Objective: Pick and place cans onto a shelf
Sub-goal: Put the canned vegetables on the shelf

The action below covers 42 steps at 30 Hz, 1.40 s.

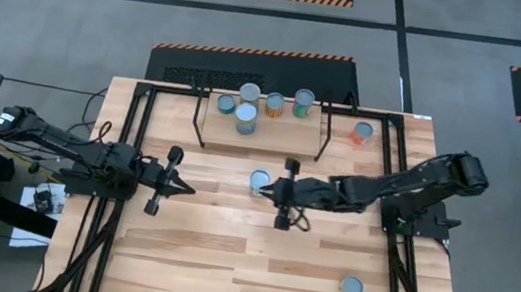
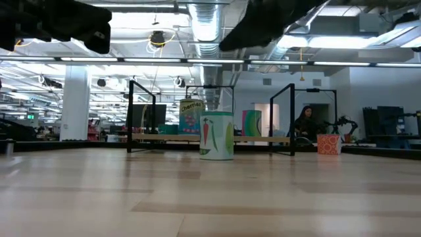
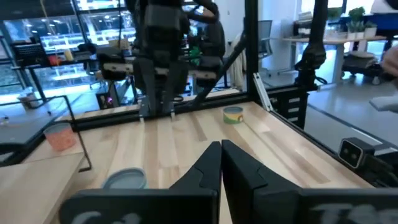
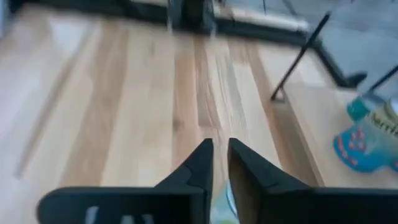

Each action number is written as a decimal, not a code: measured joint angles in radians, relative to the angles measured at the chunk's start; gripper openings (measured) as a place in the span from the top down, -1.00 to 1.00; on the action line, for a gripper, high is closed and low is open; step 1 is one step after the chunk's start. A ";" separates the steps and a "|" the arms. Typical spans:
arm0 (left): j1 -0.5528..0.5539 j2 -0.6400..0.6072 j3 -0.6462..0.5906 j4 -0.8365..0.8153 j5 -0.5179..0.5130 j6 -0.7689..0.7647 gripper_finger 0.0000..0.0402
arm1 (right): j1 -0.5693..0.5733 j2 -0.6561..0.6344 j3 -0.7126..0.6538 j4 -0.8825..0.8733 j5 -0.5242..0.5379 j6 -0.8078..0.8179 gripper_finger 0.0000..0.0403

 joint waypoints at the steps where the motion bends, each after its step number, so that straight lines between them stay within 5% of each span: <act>1: 0.005 -0.001 0.000 0.000 0.000 0.000 0.99 | -0.003 0.022 0.025 -0.038 0.000 0.008 0.59; 10: 0.031 0.000 0.000 -0.006 -0.002 -0.005 0.99 | -0.057 0.223 0.193 -0.286 0.003 0.022 0.17; 16: 0.031 0.000 0.000 -0.015 -0.004 -0.009 0.99 | -0.090 0.302 0.241 -0.340 0.002 0.014 0.11; 22: 0.031 0.000 0.000 -0.019 -0.006 -0.009 0.99 | -0.102 0.336 0.249 -0.352 0.002 0.011 0.28; 32: 0.031 0.000 0.000 -0.019 -0.025 -0.009 0.99 | -0.102 0.332 0.249 -0.372 -0.011 -0.024 0.93; 42: 0.031 0.001 0.000 -0.021 -0.035 -0.010 0.99 | -0.091 0.243 0.366 -0.541 0.024 -0.034 0.91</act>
